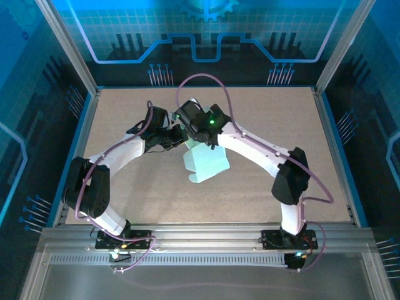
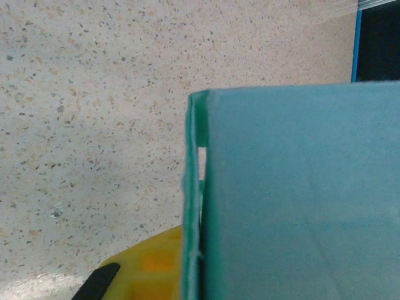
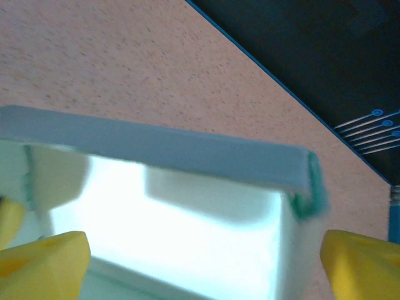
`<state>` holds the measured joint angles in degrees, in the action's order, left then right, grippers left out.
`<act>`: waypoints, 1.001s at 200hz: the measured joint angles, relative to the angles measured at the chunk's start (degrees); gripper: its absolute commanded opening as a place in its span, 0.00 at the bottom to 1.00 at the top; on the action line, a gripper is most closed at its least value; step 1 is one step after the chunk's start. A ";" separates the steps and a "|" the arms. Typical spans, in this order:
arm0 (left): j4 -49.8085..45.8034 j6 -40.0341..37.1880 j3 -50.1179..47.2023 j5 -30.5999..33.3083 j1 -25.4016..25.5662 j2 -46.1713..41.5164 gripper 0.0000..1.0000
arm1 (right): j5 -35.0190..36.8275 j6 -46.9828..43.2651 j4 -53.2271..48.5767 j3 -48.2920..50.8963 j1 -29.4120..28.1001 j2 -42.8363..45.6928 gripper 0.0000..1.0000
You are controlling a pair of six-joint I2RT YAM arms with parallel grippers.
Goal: Fold the paper box
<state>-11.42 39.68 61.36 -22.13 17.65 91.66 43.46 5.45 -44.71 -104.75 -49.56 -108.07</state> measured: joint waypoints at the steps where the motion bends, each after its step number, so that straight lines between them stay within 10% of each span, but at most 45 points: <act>1: 0.02 0.04 0.00 0.02 0.00 0.00 0.00 | -0.15 -0.04 0.04 0.09 0.00 0.15 0.98; 113: 18.27 24.46 -7.37 6.32 0.11 -1.95 0.00 | -29.31 12.94 27.74 40.39 10.62 41.83 0.95; 200: 26.12 38.49 -8.07 8.11 0.11 -2.05 0.00 | -41.07 22.75 47.98 57.68 11.43 43.06 0.83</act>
<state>14.70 78.17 53.30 -14.02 17.76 89.60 2.39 28.21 3.27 -47.07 -38.13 -65.01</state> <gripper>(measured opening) 0.082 0.873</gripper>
